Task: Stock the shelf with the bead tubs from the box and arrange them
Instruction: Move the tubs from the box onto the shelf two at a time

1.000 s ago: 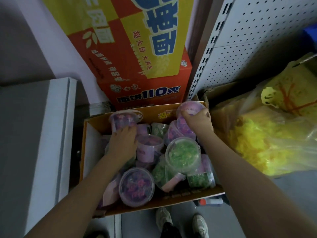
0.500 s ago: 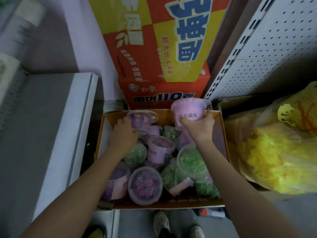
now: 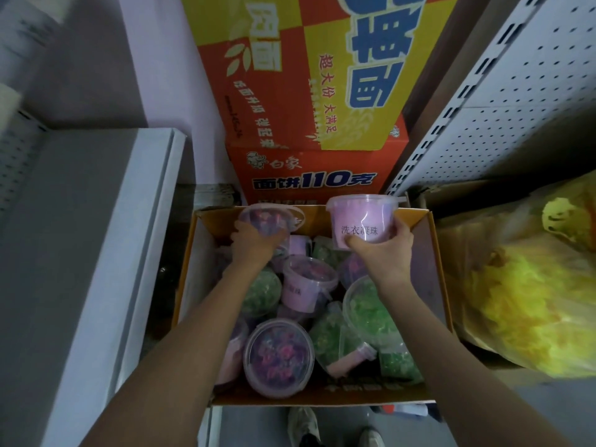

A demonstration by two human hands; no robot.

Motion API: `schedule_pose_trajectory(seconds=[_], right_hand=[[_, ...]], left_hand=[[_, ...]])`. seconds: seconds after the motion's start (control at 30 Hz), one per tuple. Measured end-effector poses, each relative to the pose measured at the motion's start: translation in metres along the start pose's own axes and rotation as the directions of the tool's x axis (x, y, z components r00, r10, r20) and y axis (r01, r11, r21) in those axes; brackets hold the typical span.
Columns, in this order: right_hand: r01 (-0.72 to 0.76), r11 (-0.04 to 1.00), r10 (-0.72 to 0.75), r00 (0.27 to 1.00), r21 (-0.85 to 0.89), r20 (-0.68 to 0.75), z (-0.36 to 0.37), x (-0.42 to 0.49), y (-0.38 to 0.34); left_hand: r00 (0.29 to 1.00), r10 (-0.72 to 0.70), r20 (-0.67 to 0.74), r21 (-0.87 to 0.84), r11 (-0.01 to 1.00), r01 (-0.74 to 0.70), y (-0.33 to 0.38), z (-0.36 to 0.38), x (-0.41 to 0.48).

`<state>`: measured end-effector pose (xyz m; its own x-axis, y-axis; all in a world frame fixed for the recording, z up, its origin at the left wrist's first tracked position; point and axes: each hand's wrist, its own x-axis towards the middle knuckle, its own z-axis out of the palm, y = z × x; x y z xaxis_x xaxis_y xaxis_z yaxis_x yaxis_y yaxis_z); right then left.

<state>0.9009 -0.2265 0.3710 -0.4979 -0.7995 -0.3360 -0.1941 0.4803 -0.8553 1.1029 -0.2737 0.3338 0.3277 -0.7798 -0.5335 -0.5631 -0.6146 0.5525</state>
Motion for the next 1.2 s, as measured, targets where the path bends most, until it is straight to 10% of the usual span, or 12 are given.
schedule_pose_trajectory(seconds=[0.47,0.63,1.2], right_hand=[[0.077,0.985,-0.1,0.984,0.153,0.145,-0.034,-0.056,-0.07],[0.022,0.939,-0.136,0.94,0.342,0.314,-0.057,-0.096,-0.117],[0.195,0.77,-0.632,0.366,0.607,0.683,-0.094,-0.325,-0.258]], left_hand=[[0.892,0.259,-0.371,-0.153,0.93,-0.334,0.017,-0.094,-0.126],[0.786,0.13,-0.604,-0.236,0.914,-0.332,0.02,-0.145,-0.211],[0.214,-0.039,-0.976,-0.126,0.904,-0.409,-0.029,-0.277,-0.52]])
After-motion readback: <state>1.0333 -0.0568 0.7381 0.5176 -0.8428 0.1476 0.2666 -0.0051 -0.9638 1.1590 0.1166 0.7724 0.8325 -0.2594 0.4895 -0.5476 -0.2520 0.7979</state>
